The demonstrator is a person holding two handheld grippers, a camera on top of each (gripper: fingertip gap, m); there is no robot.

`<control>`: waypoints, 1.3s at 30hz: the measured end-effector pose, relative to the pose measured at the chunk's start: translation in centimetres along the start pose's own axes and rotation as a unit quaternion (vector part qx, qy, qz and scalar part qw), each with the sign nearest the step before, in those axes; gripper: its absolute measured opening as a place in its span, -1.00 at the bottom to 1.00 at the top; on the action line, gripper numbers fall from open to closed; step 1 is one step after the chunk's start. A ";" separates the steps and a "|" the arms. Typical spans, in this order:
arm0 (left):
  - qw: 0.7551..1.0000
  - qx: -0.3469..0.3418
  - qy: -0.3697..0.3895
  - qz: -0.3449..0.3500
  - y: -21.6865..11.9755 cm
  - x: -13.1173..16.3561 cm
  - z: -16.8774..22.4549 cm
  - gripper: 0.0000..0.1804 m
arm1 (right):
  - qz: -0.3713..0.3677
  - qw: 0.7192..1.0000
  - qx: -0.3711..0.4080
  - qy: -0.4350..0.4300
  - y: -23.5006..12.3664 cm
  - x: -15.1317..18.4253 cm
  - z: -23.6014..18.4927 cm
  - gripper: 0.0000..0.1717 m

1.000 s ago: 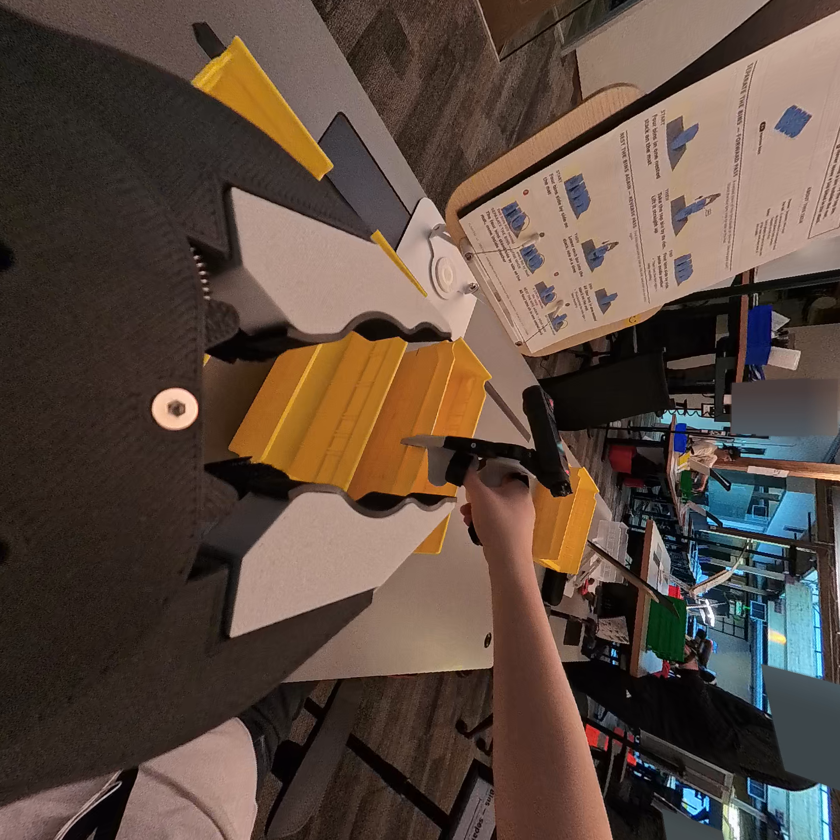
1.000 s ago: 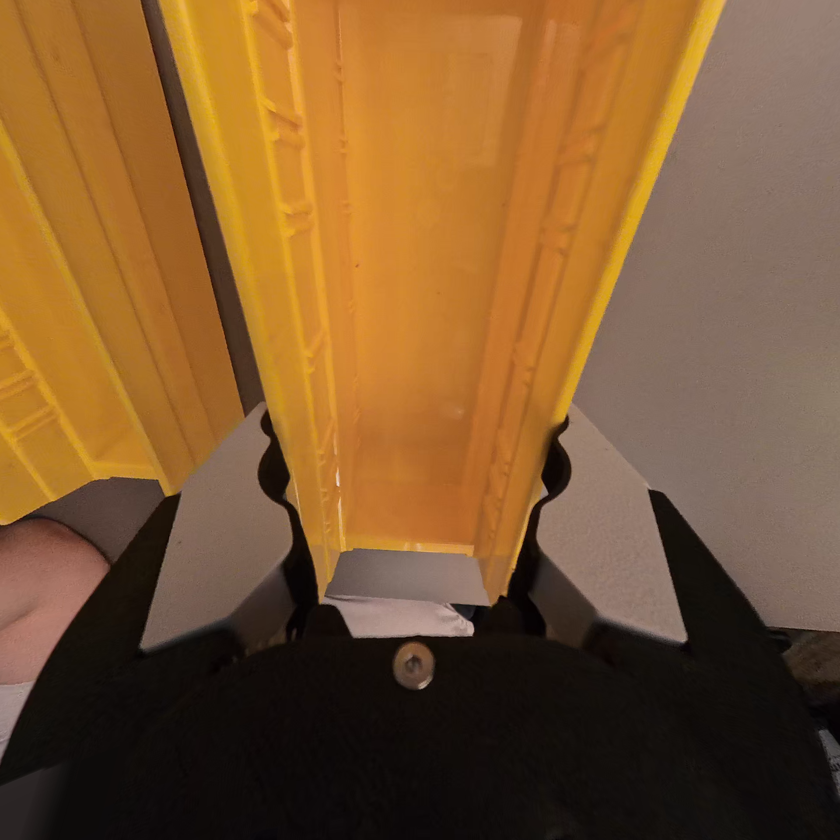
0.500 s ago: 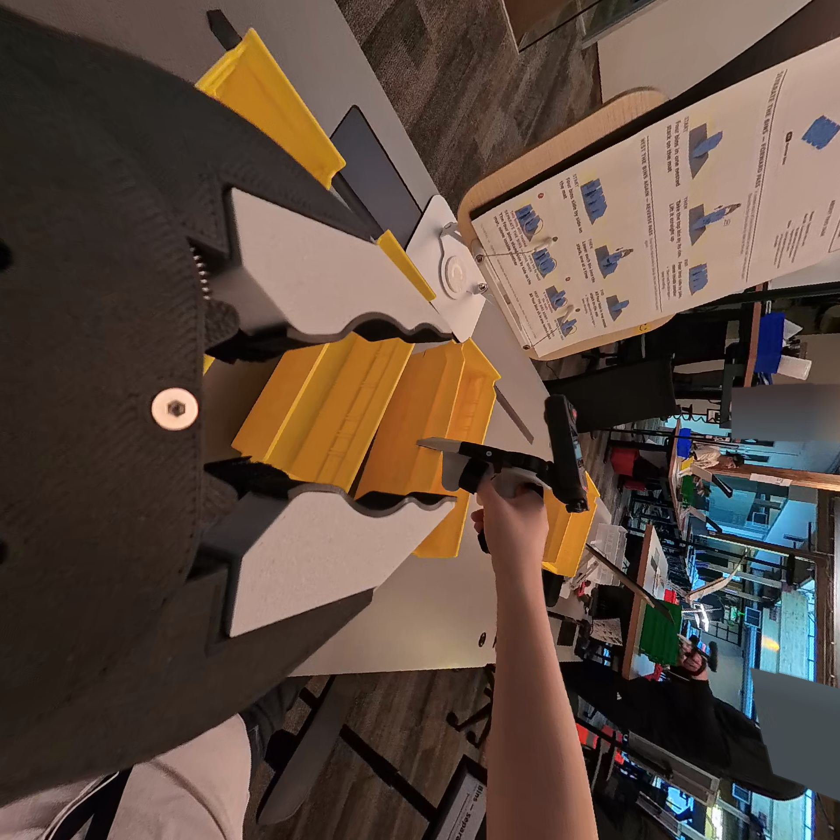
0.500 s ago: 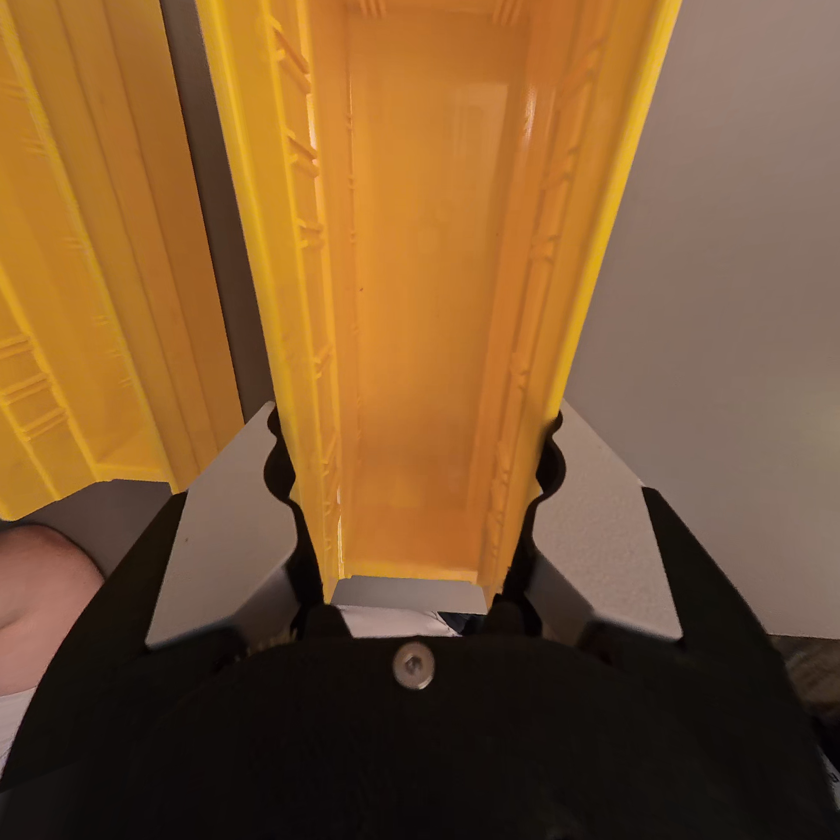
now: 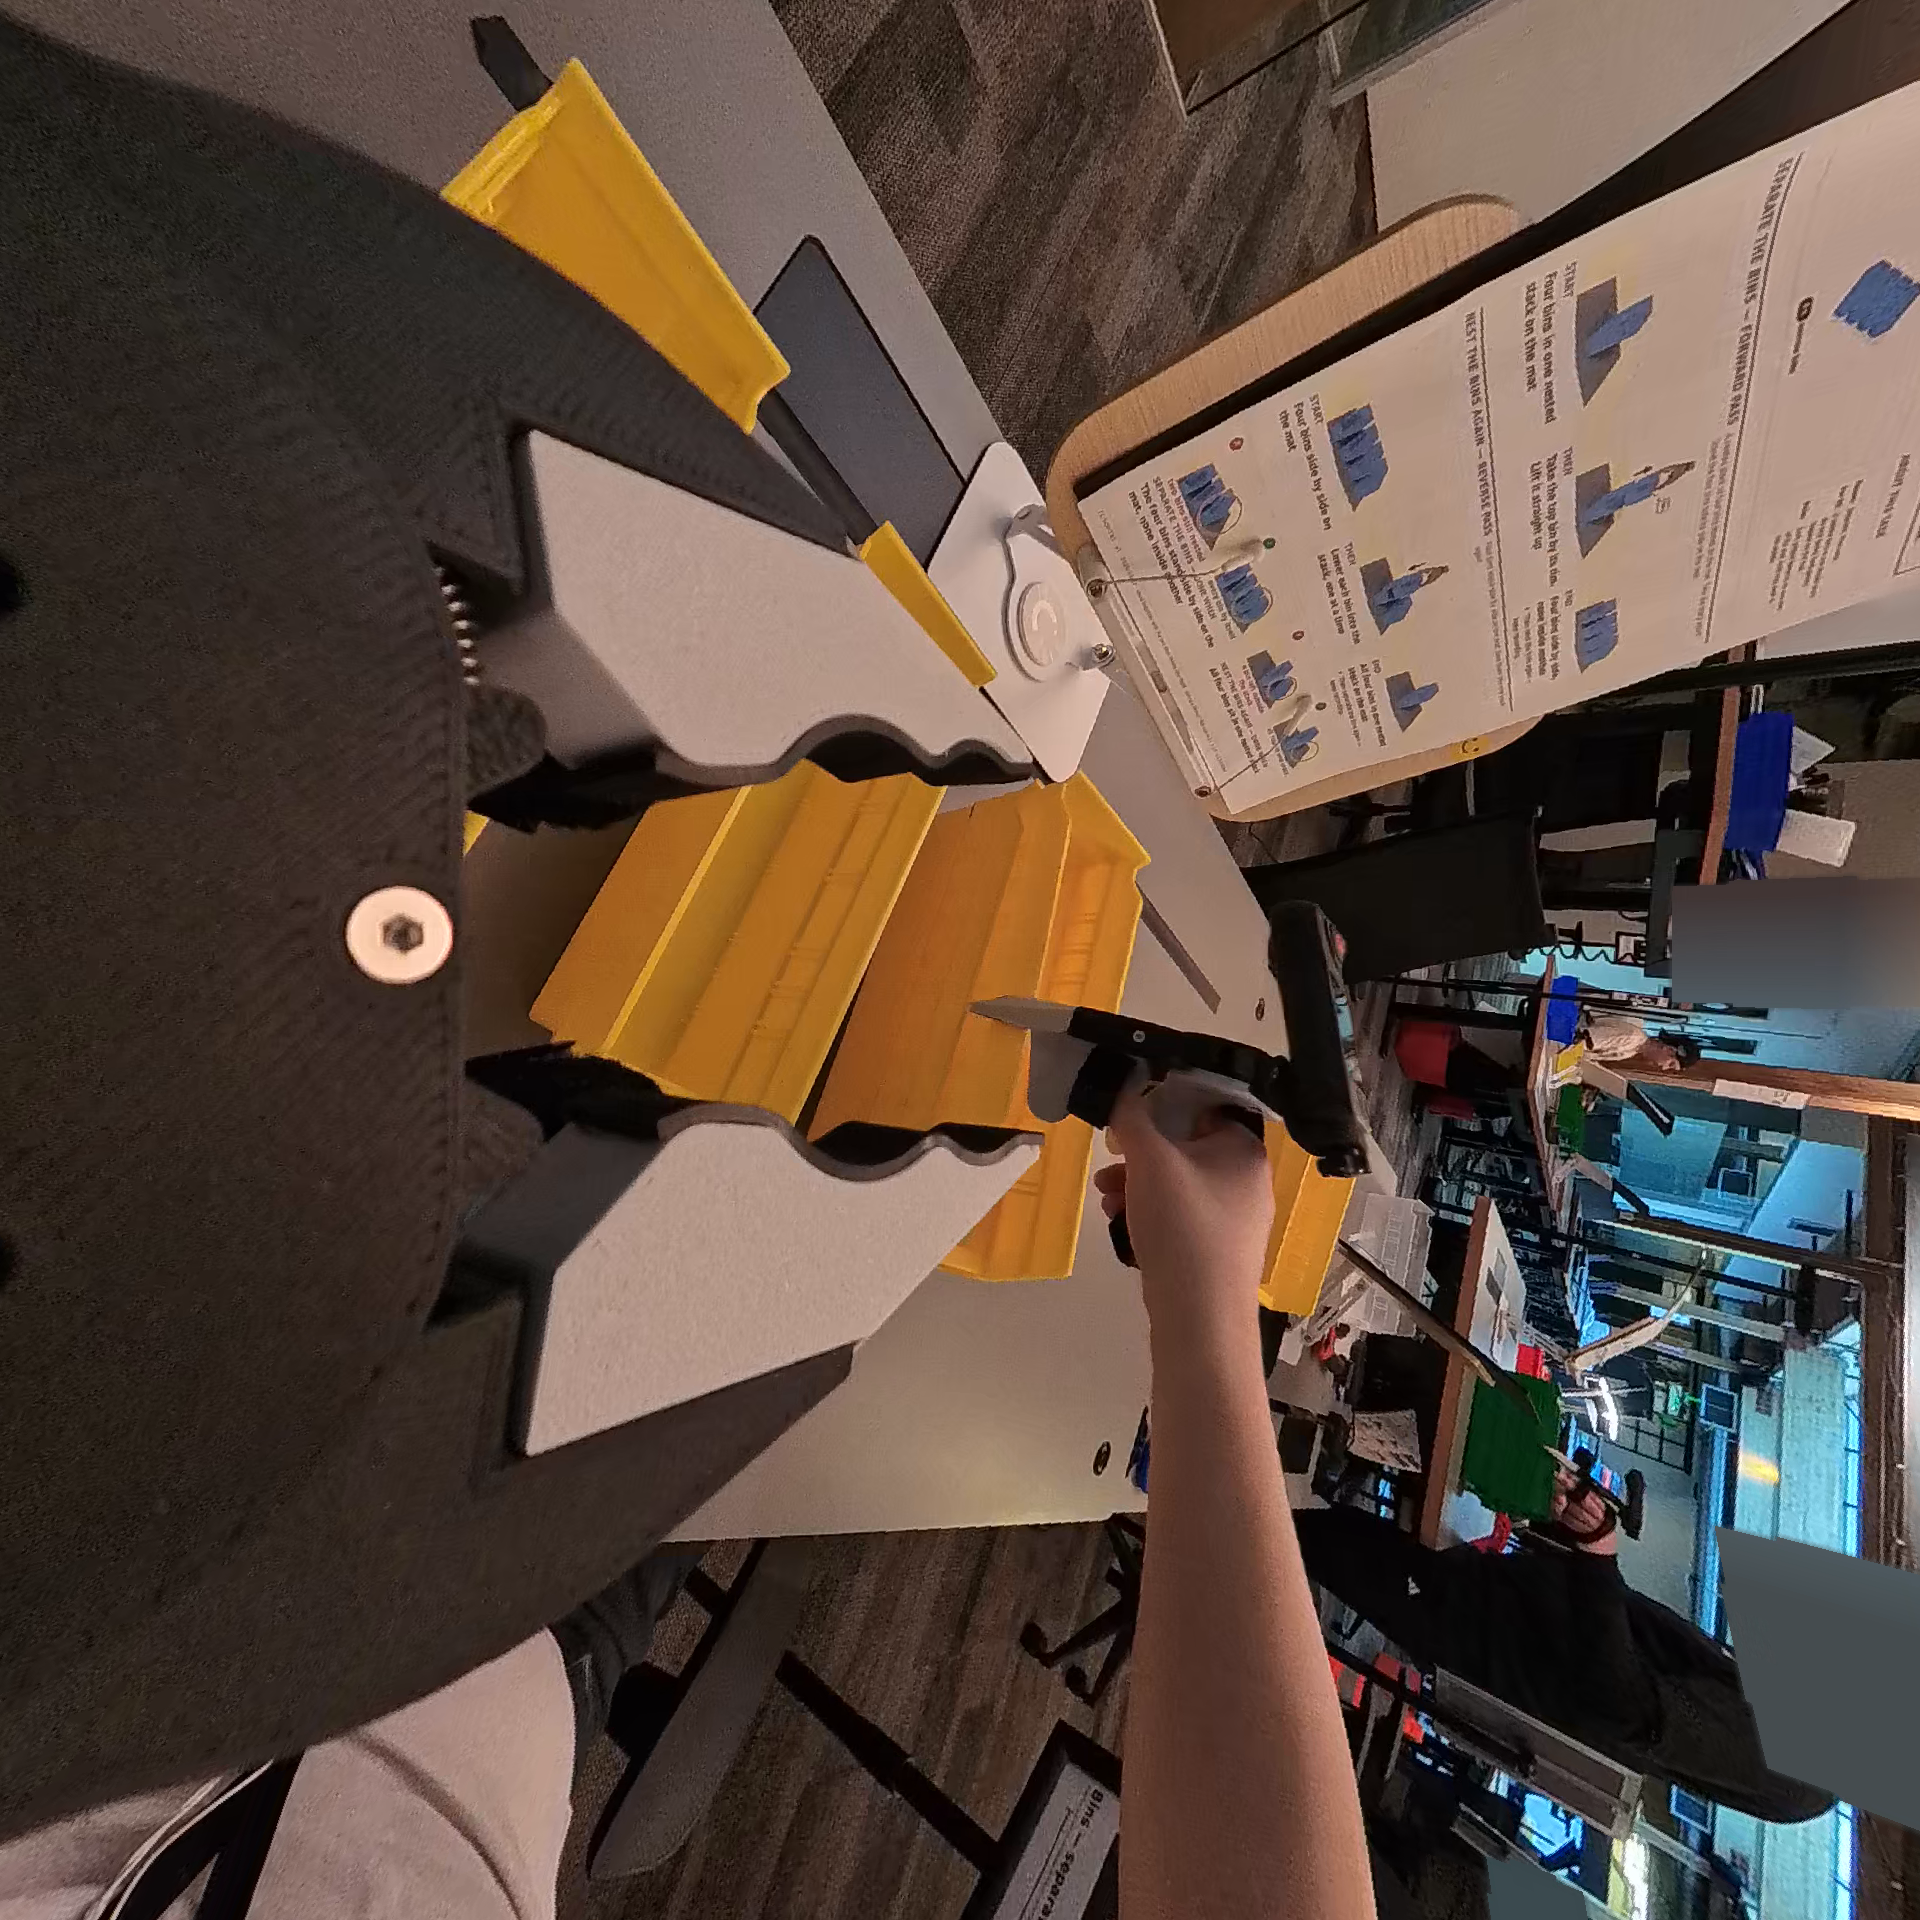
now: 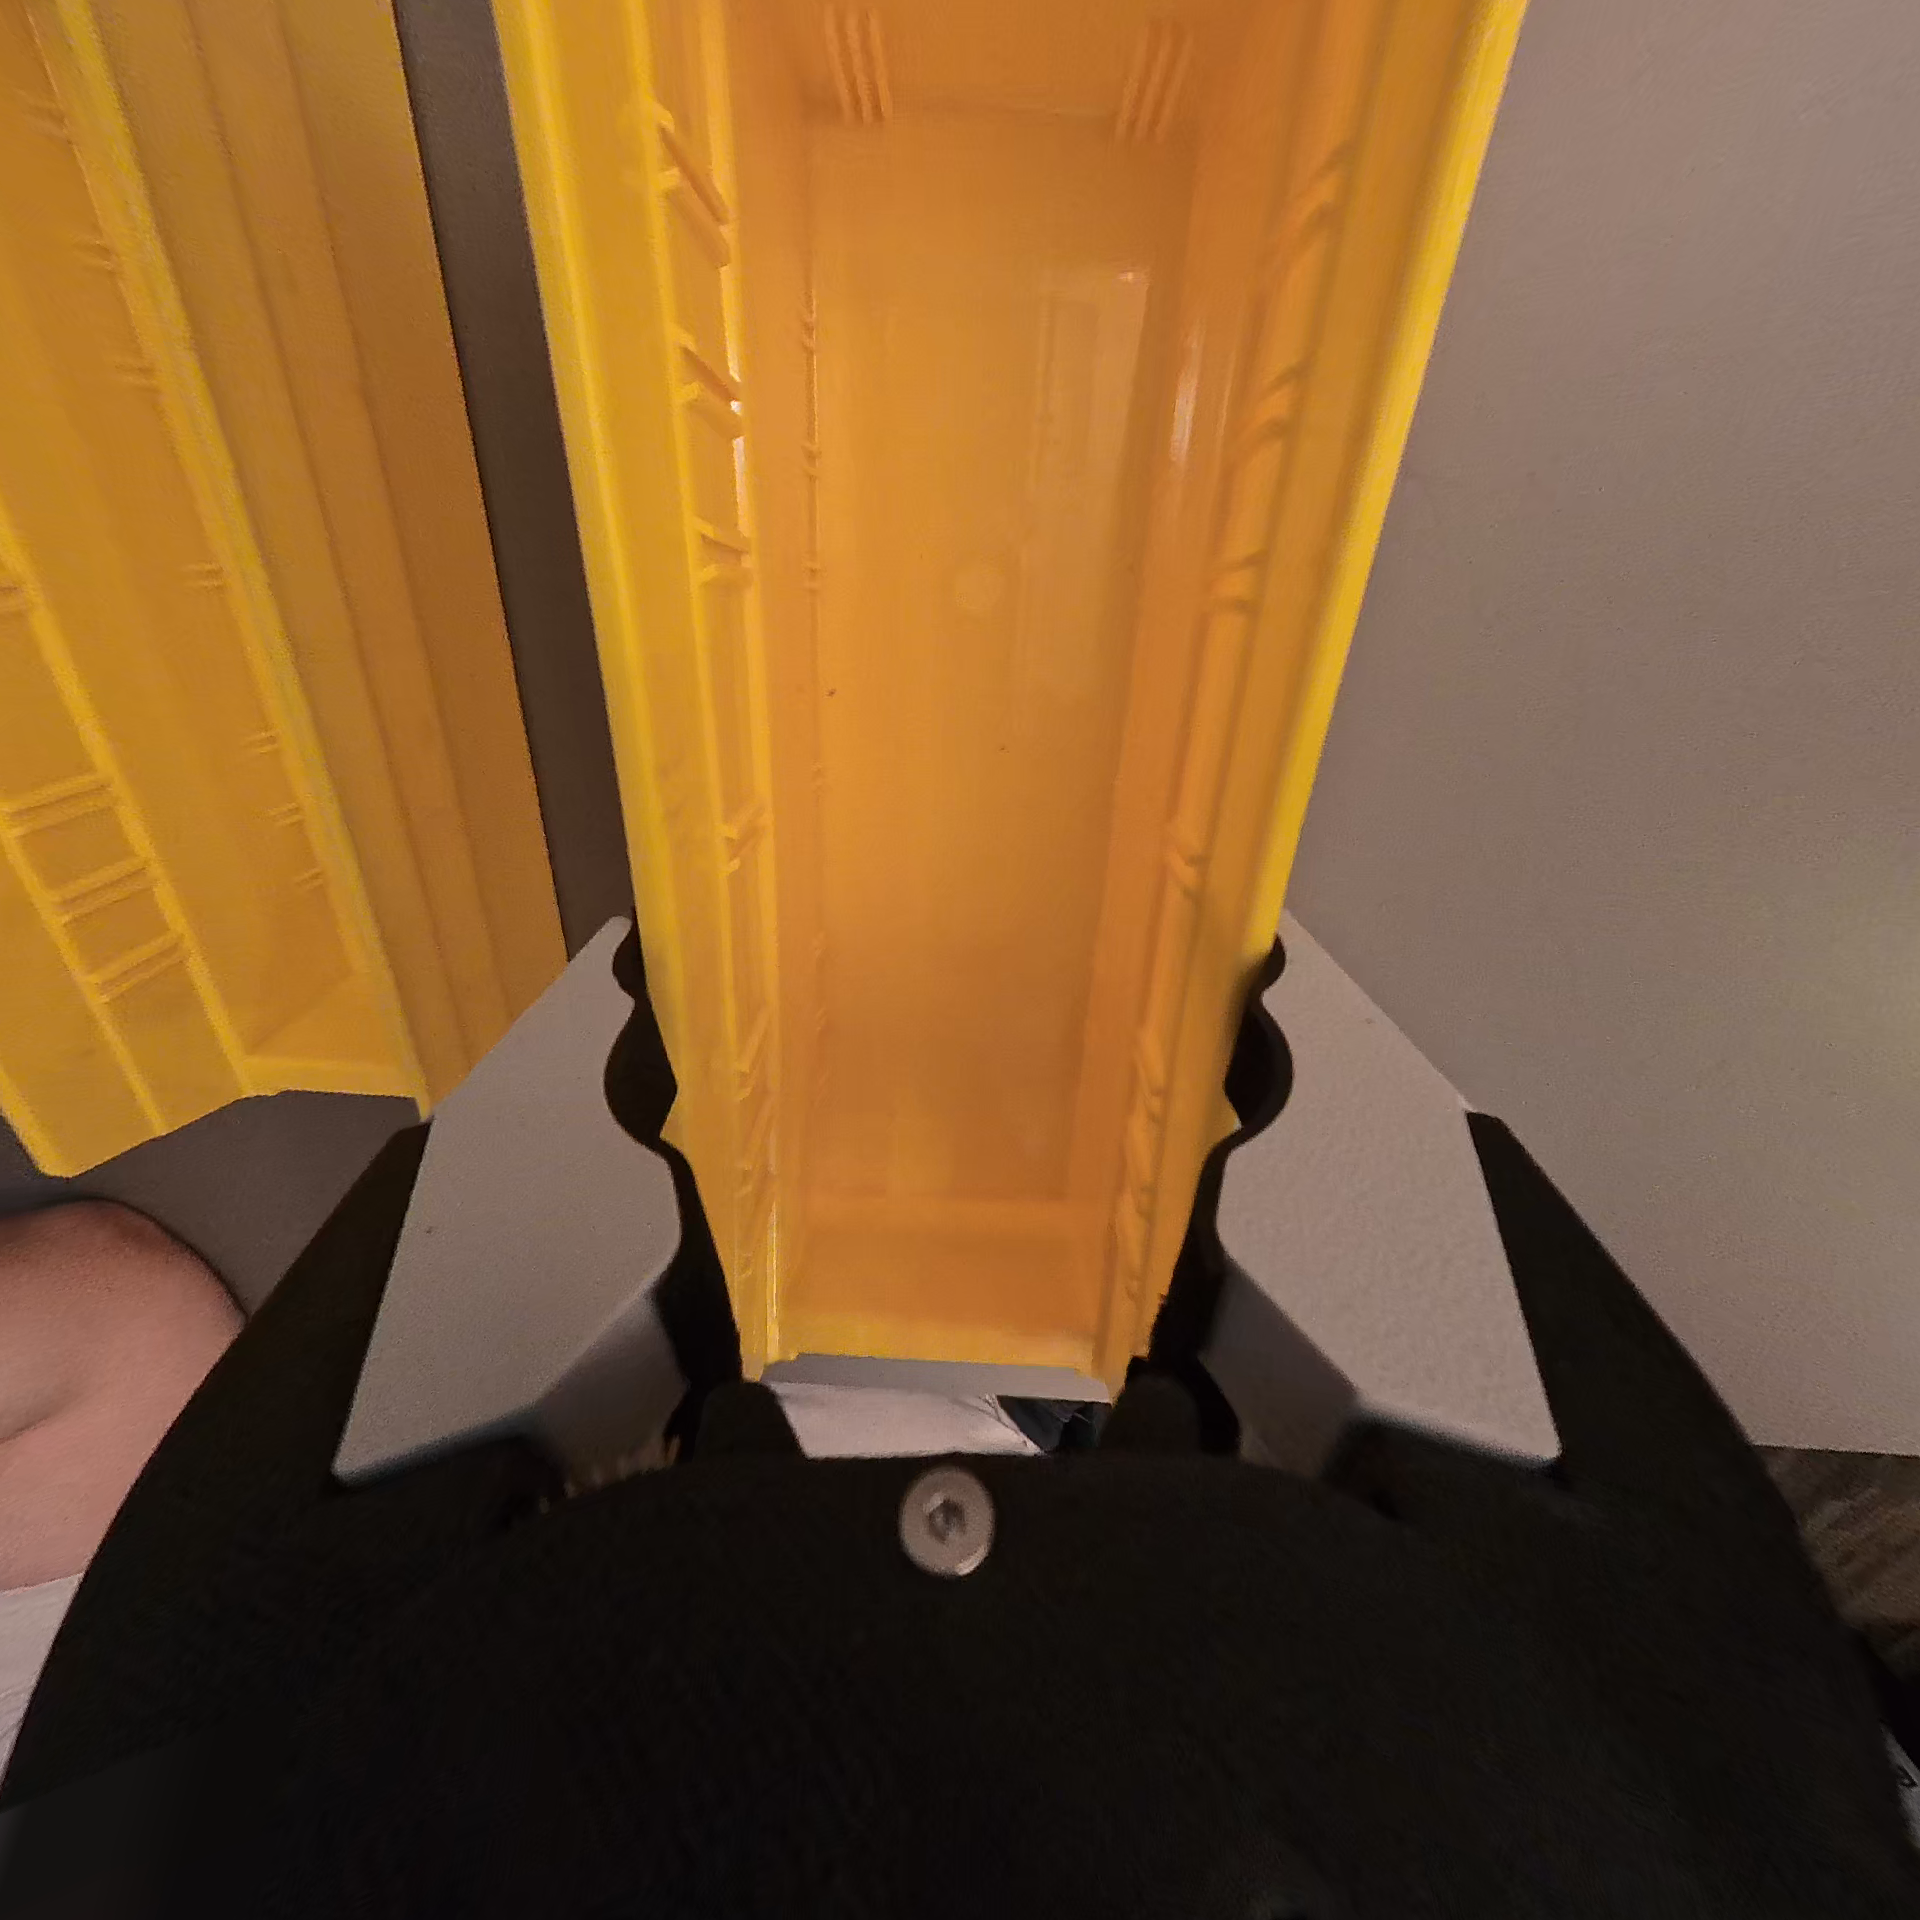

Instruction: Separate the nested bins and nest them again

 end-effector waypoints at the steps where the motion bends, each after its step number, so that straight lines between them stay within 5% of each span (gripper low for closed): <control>1: 1.000 0.000 -0.001 0.001 0.0 0.0 0.0 -0.28 | 0.004 1.000 -0.002 0.000 -0.3 -0.1 -0.1 0.29; 14: 1.000 -0.009 -0.009 0.002 0.0 0.0 -0.4 -0.28 | 0.093 0.994 -0.056 -0.009 -9.9 -0.2 0.1 0.27; 20: 1.000 -0.015 -0.005 -0.001 0.1 -0.1 0.1 -0.28 | 0.170 0.984 -0.057 -0.006 -14.3 0.9 6.4 0.29; 29: 0.999 -0.026 0.035 -0.007 0.3 -0.3 2.3 -0.28 | 0.218 0.976 -0.009 0.031 -8.5 1.8 18.1 0.28; 39: 0.997 -0.044 0.054 -0.015 0.7 -0.3 3.3 -0.25 | 0.152 0.988 0.041 -0.001 -1.0 2.3 21.6 0.29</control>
Point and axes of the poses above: each gripper's, where its closed fingertips meet, y out along the fingers, x out of its underside, z = x × y across the jaws, the point moved 5 cm from there along -y, back along the fingers, and after that the axes turned 13 degrees about -x, right-handed, at the moved point
